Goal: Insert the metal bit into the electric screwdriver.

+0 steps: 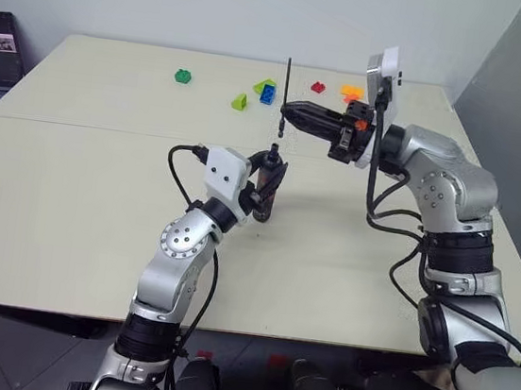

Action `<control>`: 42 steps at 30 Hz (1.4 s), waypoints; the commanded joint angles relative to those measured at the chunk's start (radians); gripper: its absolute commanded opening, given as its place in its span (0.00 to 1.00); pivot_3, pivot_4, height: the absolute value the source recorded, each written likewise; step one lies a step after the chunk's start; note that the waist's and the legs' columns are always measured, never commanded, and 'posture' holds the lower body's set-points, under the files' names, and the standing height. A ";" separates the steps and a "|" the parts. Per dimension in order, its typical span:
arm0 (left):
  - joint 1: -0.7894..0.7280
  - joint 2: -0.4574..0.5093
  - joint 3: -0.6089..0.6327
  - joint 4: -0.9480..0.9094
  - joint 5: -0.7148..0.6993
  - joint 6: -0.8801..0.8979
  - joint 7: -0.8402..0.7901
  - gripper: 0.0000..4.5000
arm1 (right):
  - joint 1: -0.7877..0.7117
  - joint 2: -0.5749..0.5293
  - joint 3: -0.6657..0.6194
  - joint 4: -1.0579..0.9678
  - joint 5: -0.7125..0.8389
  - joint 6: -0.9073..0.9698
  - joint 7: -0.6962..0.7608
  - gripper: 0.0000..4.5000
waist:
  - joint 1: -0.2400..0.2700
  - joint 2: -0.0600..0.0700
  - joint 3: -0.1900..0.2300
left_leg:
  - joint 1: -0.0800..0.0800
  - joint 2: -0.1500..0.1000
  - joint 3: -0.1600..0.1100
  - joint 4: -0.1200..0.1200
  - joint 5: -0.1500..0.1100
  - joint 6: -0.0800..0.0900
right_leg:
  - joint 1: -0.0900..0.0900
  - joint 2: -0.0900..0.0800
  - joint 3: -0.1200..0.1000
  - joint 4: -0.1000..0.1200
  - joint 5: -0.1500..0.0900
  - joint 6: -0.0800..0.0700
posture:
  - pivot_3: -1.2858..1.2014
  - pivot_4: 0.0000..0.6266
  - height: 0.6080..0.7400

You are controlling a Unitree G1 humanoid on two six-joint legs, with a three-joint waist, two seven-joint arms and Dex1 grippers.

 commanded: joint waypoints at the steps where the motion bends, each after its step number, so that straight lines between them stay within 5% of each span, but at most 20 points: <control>1: 0.001 0.003 -0.001 -0.014 0.000 -0.015 -0.001 0.37 | -0.039 0.006 -0.010 -0.003 0.006 -0.036 0.018 0.00 | 0.000 0.000 0.000 | 0.000 0.000 0.000 0.000 0.000 0.000 | 0.000 0.000 0.000 0.000 0.000 0.000 | 0.52 0.24 1.00; 42: -0.003 0.016 -0.001 -0.023 -0.005 -0.008 -0.006 0.36 | -0.059 0.005 0.058 0.150 -0.093 -0.152 0.162 0.00 | -0.001 0.000 0.000 | 0.000 0.000 0.000 0.000 0.000 0.000 | 0.000 0.000 0.000 0.000 0.000 0.000 | 0.52 0.24 1.00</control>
